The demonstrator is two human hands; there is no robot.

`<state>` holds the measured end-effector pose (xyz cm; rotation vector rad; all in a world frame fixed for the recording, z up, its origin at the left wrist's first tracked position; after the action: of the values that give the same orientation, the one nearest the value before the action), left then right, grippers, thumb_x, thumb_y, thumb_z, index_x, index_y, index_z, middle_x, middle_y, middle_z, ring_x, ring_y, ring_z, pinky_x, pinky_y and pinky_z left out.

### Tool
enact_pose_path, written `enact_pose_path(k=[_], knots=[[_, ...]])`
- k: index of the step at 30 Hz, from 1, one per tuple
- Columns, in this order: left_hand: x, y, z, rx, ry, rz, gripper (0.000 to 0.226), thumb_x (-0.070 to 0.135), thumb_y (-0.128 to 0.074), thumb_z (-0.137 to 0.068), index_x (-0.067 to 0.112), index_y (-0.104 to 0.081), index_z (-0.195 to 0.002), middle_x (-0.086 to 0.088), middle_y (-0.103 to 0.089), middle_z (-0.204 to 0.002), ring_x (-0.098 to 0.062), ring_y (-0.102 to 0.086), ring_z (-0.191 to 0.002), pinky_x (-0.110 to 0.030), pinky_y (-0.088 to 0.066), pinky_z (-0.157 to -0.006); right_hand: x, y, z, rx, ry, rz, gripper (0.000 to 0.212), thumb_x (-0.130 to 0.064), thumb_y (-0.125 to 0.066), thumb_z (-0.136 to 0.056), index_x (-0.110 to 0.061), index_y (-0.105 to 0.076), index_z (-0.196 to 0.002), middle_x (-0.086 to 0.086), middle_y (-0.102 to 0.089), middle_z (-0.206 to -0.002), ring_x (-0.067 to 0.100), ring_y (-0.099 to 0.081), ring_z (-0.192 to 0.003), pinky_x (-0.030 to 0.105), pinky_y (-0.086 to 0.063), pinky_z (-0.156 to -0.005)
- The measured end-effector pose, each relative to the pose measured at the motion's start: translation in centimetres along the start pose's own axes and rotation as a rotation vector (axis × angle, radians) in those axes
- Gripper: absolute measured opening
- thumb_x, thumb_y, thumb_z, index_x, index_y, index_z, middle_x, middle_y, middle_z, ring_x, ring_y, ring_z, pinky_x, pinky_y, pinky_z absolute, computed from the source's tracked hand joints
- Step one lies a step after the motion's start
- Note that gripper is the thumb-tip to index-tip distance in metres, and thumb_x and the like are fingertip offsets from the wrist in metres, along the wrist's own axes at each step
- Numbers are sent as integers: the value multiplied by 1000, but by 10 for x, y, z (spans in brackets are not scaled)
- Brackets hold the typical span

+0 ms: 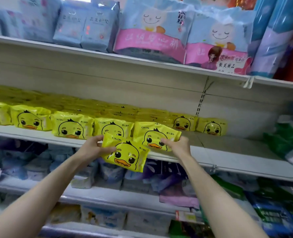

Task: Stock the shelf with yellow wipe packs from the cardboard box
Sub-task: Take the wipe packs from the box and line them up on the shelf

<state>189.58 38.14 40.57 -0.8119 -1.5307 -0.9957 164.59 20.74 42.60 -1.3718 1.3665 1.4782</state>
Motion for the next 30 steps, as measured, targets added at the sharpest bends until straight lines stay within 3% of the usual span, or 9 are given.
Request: enact_pose_path(k=[7,9,12,16,19,21,25,28,30], knots=[[-2,-8,-13,80,4,95,91,33,-86,-63,7,-41,-137,2,-69,-104,-11,-68,-85,-29,-51,-83,15,-30,-42,-119,55,116,42,-23,-81,-72,-8,-57,-103,9,-63,-106,28,-60,-100,34,-47,-81],[5,-15,-13,101,-2,90,69,13,-77,-73,9,-43,-133,13,-68,-88,0,-64,-72,-24,-48,-81,13,-28,-43,-81,80,158,62,-24,-81,-73,-6,-52,-124,6,-57,-122,27,-52,-118,35,-43,-92],[15,-26,-11,128,5,85,37,5,-70,-69,19,-51,-98,24,-63,-53,8,-62,-54,-13,-48,-65,12,-25,-47,-51,119,214,75,-28,-81,-72,-6,-45,-133,4,-50,-132,25,-48,-122,34,-41,-96],[11,-26,-20,155,-12,99,44,3,-67,-82,7,-50,-122,3,-53,-117,2,-62,-78,-11,-45,-74,18,-25,-49,-32,124,217,80,-30,-82,-71,-8,-42,-137,5,-47,-137,24,-47,-125,38,-41,-103],[10,-31,-20,120,-4,76,26,0,-66,-81,16,-55,-98,-3,-59,-110,4,-64,-64,-9,-48,-62,20,-21,-47,5,135,242,68,-35,-82,-68,-9,-52,-124,4,-55,-125,23,-54,-113,41,-46,-96],[10,-33,-19,107,1,91,35,4,-69,-80,14,-53,-109,0,-60,-107,1,-63,-72,-11,-49,-66,23,-19,-48,24,127,247,63,-35,-83,-67,-10,-55,-117,7,-59,-116,25,-58,-103,43,-50,-90],[19,-36,-15,84,-5,78,27,-2,-63,-83,21,-49,-82,18,-66,-66,5,-62,-57,-4,-45,-49,20,-13,-43,53,144,149,56,-32,-82,-69,-13,-54,-113,6,-59,-112,19,-58,-97,34,-49,-85],[10,-37,-24,33,10,62,26,3,-69,-80,3,-59,-104,-10,-72,-100,-17,-70,-86,-14,-53,-61,11,0,-29,104,199,77,52,-31,-78,-75,-11,-53,-116,5,-55,-113,16,-53,-95,26,-43,-80],[11,-40,-28,32,23,107,31,10,-74,-78,7,-59,-106,-3,-71,-99,-12,-68,-89,-14,-53,-67,4,14,-21,136,208,48,48,-31,-74,-79,-11,-52,-118,4,-53,-111,14,-50,-94,22,-39,-77]])
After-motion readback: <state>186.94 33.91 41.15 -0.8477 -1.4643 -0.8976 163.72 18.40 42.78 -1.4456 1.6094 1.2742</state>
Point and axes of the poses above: each hand's wrist, its own z-axis away from the middle knuckle, its own y-axis out of the back of the hand, x = y × z, the point moved 9 cm from there along -z, towards the middle knuckle
